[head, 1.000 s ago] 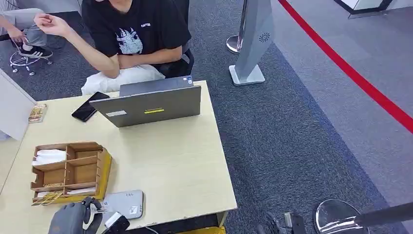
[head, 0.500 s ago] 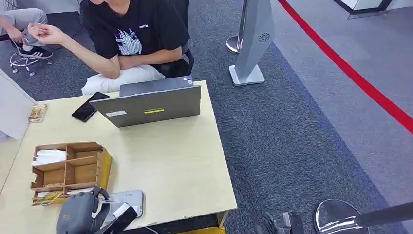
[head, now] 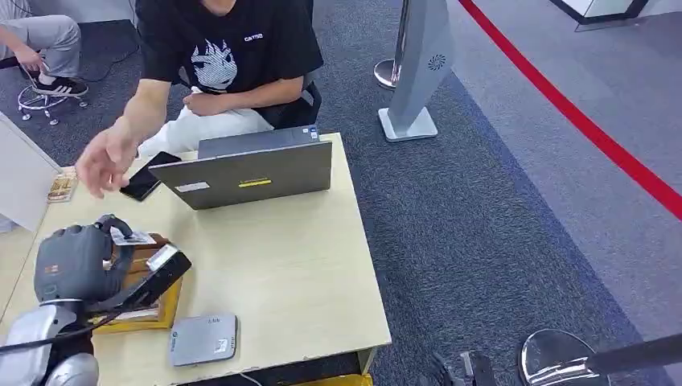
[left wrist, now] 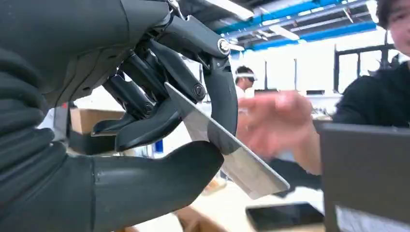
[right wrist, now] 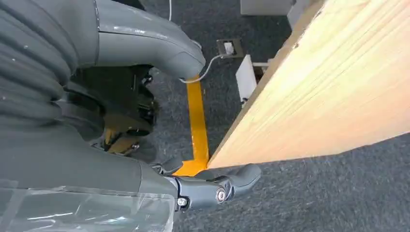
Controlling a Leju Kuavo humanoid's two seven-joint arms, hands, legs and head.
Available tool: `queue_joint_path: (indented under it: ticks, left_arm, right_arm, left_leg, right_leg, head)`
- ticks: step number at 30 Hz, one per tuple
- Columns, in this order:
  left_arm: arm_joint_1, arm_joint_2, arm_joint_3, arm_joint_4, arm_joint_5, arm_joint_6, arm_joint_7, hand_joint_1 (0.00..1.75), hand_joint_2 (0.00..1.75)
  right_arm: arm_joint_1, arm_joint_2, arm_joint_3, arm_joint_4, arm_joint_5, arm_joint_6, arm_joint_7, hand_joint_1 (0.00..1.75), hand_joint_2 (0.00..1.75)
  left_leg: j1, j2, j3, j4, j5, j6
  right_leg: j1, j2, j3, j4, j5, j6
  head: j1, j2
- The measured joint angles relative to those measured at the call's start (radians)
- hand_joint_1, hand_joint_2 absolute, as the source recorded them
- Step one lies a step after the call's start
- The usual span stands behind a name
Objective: Pass the card to the sensor for recognition and then transmit it.
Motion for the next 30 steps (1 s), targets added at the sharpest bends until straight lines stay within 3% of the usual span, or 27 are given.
queue_joint_path:
  ticks: [8,9,10,11,12,17,22,27,30]
  left_arm:
    - [-0.068,0.04,0.064,0.022,0.003,-0.002,0.01,1.75,1.75]
    - [-0.072,0.043,0.07,0.024,0.006,-0.001,0.01,1.57,1.75]
    - [-0.072,0.044,0.075,0.024,0.01,-0.001,0.01,1.57,1.75]
    - [-0.072,0.045,0.082,0.024,0.012,0.001,0.01,0.52,1.75]
    - [-0.07,0.047,0.087,0.024,0.014,0.001,0.01,0.0,1.75]
    - [-0.03,0.064,0.112,0.024,0.027,0.015,-0.016,0.0,1.75]
    - [0.053,0.095,0.13,0.021,0.056,0.058,-0.088,0.0,1.75]
    - [0.185,0.153,0.13,-0.037,0.121,0.111,-0.192,0.0,1.75]
    - [0.284,0.204,0.13,-0.069,0.111,0.179,-0.238,0.0,1.75]
  right_arm:
    - [-0.008,0.0,-0.003,0.024,0.0,0.017,0.001,0.0,1.75]
    - [-0.008,0.0,-0.003,0.025,0.001,0.014,0.004,0.0,1.75]
    - [-0.008,0.0,-0.003,0.026,-0.002,0.011,0.003,0.0,1.75]
    - [-0.008,0.0,-0.003,0.027,-0.015,0.012,-0.005,0.0,1.75]
    - [-0.007,0.0,-0.004,0.027,-0.026,0.013,-0.009,0.0,1.75]
    - [-0.008,0.0,-0.005,0.037,-0.029,0.007,-0.03,0.0,1.75]
    - [-0.006,0.0,-0.019,0.052,-0.055,0.007,-0.034,0.0,1.75]
    - [0.009,0.0,-0.021,0.05,-0.131,-0.01,-0.027,0.0,1.75]
    - [0.024,0.0,-0.024,0.045,-0.177,-0.012,-0.034,0.0,1.75]
  left_leg:
    - [0.0,0.001,-0.001,0.0,0.0,0.0]
    - [0.0,0.001,-0.001,0.0,0.0,0.0]
    - [0.0,0.0,-0.001,0.0,0.0,0.0]
    - [0.0,0.0,-0.001,0.0,0.0,0.0]
    - [0.0,0.001,-0.001,0.0,0.0,0.0]
    - [0.0,0.001,-0.001,0.0,0.0,0.0]
    - [0.0,0.001,-0.002,0.0,-0.001,0.0]
    - [0.0,0.002,-0.002,0.0,-0.001,0.0]
    - [0.0,0.002,-0.002,0.0,-0.002,0.0]
  right_leg:
    - [0.0,0.0,-0.001,0.0,0.0,0.0]
    - [0.0,0.0,-0.001,0.0,0.0,0.0]
    - [0.0,0.0,-0.001,0.0,0.0,0.0]
    - [0.0,0.001,-0.001,0.0,0.0,0.0]
    - [0.0,0.001,-0.001,0.0,0.0,0.0]
    - [0.0,0.001,-0.001,0.0,0.0,0.0]
    - [0.0,0.002,-0.001,0.0,-0.001,0.0]
    - [0.0,0.002,-0.002,0.0,-0.002,0.0]
    - [0.0,0.002,-0.002,0.0,-0.002,0.0]
  head:
    - [0.0,0.0]
    - [0.0,0.0]
    - [0.0,0.0]
    - [0.0,0.0]
    - [0.0,0.0]
    - [0.0,0.0]
    - [0.0,0.0]
    - [0.0,0.0]
    - [0.0,0.0]
